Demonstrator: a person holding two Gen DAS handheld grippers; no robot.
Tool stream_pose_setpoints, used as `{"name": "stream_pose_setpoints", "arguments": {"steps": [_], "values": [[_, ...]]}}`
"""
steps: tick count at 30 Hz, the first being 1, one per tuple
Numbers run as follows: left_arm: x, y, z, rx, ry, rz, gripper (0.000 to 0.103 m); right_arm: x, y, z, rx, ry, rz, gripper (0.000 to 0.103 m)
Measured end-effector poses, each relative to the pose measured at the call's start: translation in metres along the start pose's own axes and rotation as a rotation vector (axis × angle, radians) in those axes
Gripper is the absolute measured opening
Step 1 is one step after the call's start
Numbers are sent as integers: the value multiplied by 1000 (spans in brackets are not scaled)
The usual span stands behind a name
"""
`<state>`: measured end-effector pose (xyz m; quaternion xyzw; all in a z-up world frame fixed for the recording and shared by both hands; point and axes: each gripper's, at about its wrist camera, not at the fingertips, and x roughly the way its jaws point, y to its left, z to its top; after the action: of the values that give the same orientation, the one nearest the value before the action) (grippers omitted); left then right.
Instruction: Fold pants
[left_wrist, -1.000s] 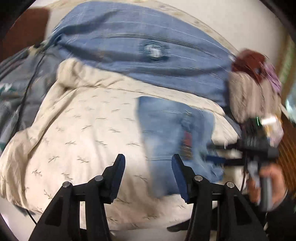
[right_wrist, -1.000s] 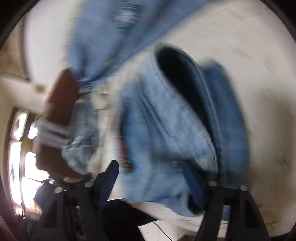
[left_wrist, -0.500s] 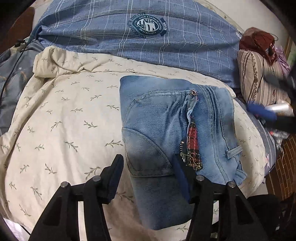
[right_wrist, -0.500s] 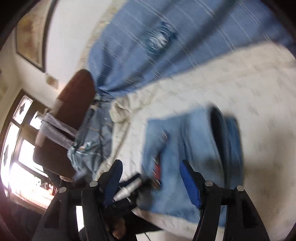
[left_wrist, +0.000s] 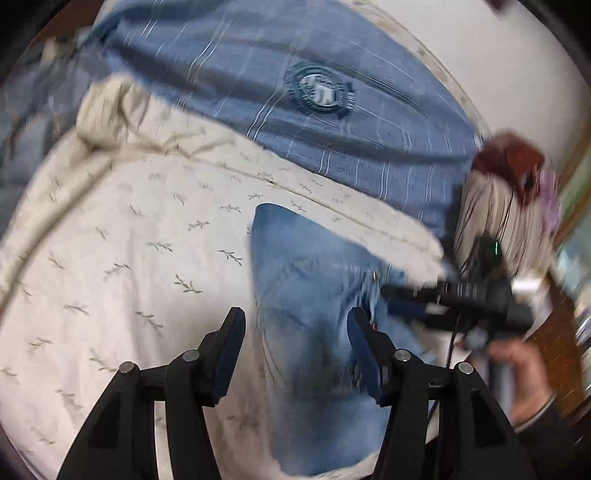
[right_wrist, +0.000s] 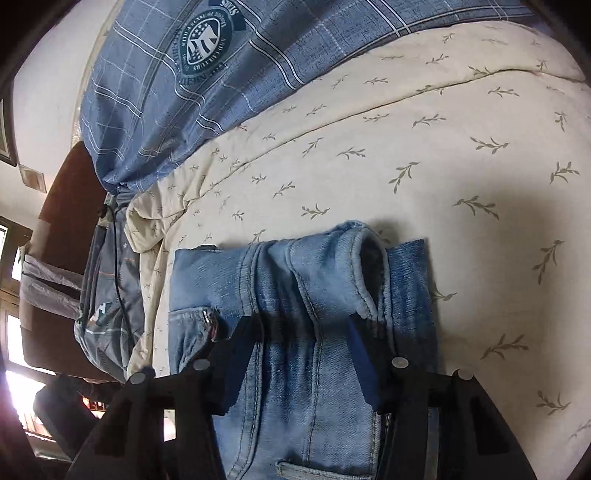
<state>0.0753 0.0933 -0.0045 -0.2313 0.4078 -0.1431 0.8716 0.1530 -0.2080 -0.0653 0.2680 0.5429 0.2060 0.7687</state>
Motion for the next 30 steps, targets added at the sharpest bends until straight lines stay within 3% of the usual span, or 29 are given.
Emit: {"name": "stream_pose_setpoints", "arguments": {"steps": [4, 9, 11, 12, 13, 15, 18, 20, 24, 27, 30], "values": [[42, 27, 23, -160, 126, -101, 57, -2, -1, -2, -15, -4, 21, 54], [80, 31, 41, -238, 190, -175, 57, 0, -1, -1, -25, 4, 35, 54], [86, 34, 44, -264, 194, -170, 47, -1, -2, -2, -29, 4, 42, 54], [86, 32, 45, -250, 193, -160, 32, -1, -3, -2, -31, 4, 45, 54], [86, 27, 45, -213, 183, -130, 24, -1, -3, -2, -32, 4, 47, 54], [79, 4, 45, -58, 155, -13, 18, -2, -4, -2, -37, 6, 47, 53], [61, -49, 36, 224, 45, 153, 15, -2, -2, -3, -50, 8, 34, 53], [64, -60, 28, 292, 19, 211, 15, -3, -3, -3, -45, 7, 37, 52], [81, -26, 34, 135, 105, 163, 15, -2, -1, -3, -57, 9, 27, 52], [69, -2, 40, -53, 116, 10, 23, -1, 1, -3, -60, 4, 12, 52], [51, 20, 29, -191, 133, -109, 38, -2, -3, -2, -47, 5, 31, 51]]}}
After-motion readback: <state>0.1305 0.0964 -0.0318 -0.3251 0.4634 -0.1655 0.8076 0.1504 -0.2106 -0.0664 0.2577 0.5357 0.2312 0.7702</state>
